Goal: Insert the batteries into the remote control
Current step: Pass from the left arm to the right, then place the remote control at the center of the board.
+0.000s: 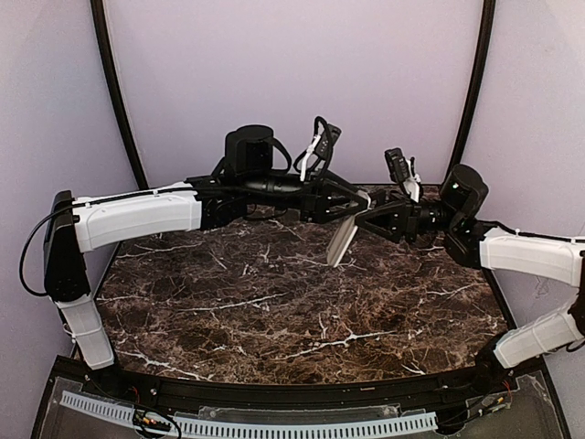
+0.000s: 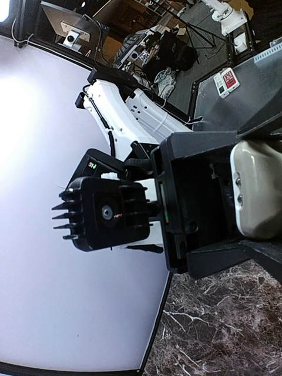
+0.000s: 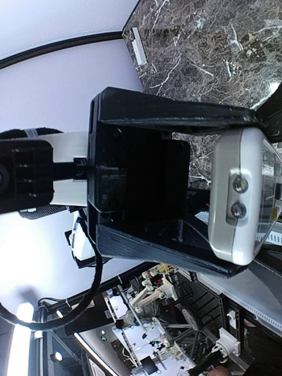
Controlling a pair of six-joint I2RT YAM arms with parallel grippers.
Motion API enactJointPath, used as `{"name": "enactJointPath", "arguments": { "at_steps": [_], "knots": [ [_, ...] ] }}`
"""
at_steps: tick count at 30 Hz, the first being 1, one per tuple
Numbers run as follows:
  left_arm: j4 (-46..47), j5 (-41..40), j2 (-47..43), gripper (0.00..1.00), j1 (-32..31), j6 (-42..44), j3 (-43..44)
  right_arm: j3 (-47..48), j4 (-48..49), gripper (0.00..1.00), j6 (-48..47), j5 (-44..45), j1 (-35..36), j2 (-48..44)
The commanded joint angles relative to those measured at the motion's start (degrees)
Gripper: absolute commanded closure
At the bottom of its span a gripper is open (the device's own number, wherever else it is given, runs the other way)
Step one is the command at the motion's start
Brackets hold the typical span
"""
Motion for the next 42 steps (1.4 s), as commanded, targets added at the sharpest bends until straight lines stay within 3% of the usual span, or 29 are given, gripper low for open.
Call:
{"name": "enactJointPath", "arguments": {
  "at_steps": [1,11,14,16,18,27,32,37,42],
  "knots": [
    [1.64,0.77,-2.46,0.67,-0.04,0.13,-0.53,0.85,2.44,0.47,0.65,-1.66,0.87,0.76],
    [1.88,0.67,-2.09,0.65,-0.04,0.22,-0.81,1.21,4.55,0.73,2.53,-3.22,1.13,1.6],
    [0.42,-0.31,-2.55,0.4,0.34,1.46,-1.11,1.71,1.92,0.78,1.6,-2.82,1.11,1.77],
    [-1.21,-1.93,-4.16,0.09,1.29,2.86,-1.64,2.81,-3.69,0.82,-1.26,-1.9,1.13,2.04],
    [-2.73,-3.4,-5.86,0.03,3.02,3.62,-2.8,4.42,-11.64,0.84,-6.36,0.94,1.13,2.16],
    [-14.74,-15.73,-15.98,0.01,12.07,7.43,-9.17,19.36,-52.99,0.86,-22.64,16.05,1.1,9.86],
    [-13.69,-18.73,-20.99,0.01,16.85,3.54,-19.39,29.12,-70.65,0.88,-27.32,25.53,1.65,17.68],
    [-14.97,-20.21,-22.91,0.01,18.27,3.05,-25.26,38.04,-84.52,0.89,-30.27,36.49,5.86,27.69],
    [-14.18,-19.53,-23.95,0.01,18.64,2.88,-28.55,44.8,-92.15,0.9,-31.34,41.31,9.07,35.31]
  ]
}}
